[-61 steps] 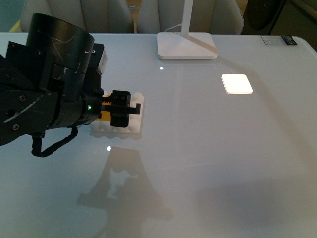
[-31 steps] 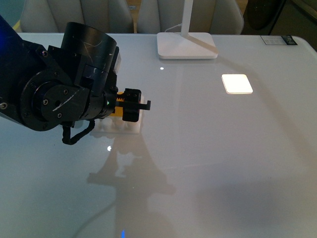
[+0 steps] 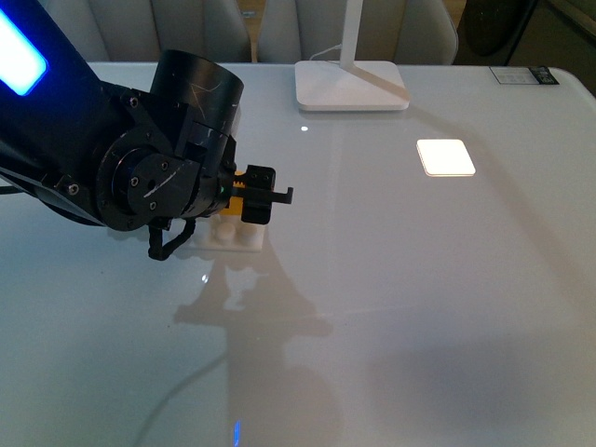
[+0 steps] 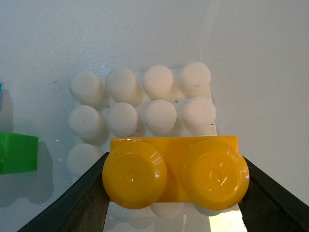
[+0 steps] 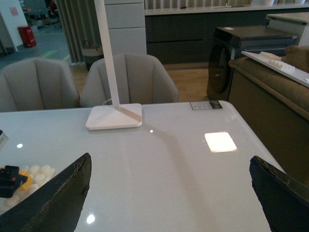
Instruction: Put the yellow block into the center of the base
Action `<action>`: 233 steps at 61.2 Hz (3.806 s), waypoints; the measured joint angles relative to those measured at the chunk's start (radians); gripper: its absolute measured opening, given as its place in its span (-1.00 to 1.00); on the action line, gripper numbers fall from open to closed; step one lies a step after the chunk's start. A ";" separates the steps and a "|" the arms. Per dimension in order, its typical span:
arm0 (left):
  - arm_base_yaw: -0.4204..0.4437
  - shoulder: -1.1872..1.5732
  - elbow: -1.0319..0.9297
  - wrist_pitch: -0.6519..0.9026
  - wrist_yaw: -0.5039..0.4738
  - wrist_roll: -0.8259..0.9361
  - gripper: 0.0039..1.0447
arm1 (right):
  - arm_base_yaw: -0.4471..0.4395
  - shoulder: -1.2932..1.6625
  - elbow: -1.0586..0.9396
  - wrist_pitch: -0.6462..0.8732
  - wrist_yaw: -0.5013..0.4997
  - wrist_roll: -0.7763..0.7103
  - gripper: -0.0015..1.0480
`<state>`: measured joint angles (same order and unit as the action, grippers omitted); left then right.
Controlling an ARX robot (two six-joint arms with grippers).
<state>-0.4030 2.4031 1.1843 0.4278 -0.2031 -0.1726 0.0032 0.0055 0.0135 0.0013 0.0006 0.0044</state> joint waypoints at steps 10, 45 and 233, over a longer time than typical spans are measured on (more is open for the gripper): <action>0.003 0.008 0.002 -0.002 -0.008 0.004 0.22 | 0.000 0.000 0.000 0.000 0.000 0.000 0.83; 0.009 0.028 0.015 -0.023 -0.033 0.005 0.22 | 0.000 0.000 0.000 0.000 0.000 0.000 0.83; 0.035 0.085 0.085 -0.143 -0.021 0.064 0.22 | 0.000 0.000 0.000 0.000 0.000 0.000 0.83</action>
<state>-0.3676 2.4886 1.2694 0.2848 -0.2241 -0.1081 0.0032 0.0055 0.0135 0.0013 0.0006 0.0044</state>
